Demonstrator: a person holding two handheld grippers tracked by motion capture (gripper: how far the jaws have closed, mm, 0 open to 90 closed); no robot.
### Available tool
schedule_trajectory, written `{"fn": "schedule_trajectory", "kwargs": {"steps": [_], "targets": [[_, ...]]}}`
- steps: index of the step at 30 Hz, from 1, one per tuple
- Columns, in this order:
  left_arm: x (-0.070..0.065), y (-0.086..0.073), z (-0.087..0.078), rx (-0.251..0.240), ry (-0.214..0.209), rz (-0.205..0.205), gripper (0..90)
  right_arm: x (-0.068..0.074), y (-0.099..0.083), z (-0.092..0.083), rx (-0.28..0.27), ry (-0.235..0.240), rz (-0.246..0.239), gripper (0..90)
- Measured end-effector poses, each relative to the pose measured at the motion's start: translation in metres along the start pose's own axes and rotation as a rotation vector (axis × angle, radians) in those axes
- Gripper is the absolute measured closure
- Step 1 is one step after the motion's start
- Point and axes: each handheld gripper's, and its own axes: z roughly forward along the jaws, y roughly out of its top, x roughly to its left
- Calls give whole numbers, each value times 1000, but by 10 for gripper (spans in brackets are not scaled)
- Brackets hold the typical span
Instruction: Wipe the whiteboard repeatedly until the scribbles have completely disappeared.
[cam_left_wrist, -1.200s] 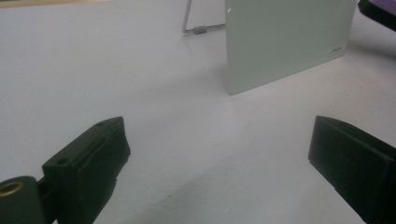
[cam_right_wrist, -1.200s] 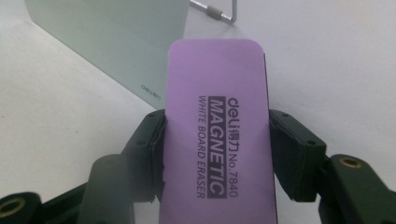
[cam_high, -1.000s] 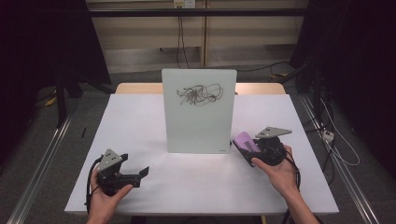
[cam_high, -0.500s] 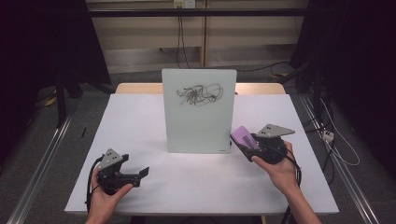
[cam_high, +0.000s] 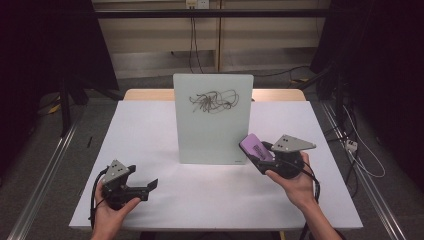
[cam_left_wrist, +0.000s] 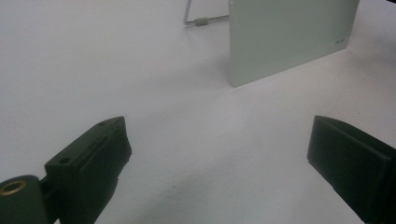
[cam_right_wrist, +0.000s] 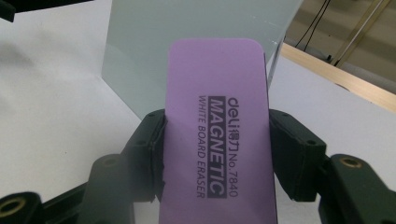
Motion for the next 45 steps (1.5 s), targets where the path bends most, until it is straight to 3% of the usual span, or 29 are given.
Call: {"fn": "schedule_trajectory", "kwargs": {"steps": [9, 16, 27, 35, 45], "targets": [[0, 0, -1, -4, 2, 0, 56, 1, 11, 5, -58, 31, 11, 419], [-1, 0, 1, 3, 3, -2, 56, 2, 30, 9, -124, 55, 3, 419], [1, -1, -1, 8, 6, -2, 56, -3, 59, 18, -186, 42, -11, 419], [0, -1, 0, 10, 4, 2, 56, -5, 71, 21, -195, 33, -31, 419], [0, -1, 0, 11, 2, 3, 56, -13, 92, 24, -247, 23, -22, 419]]}}
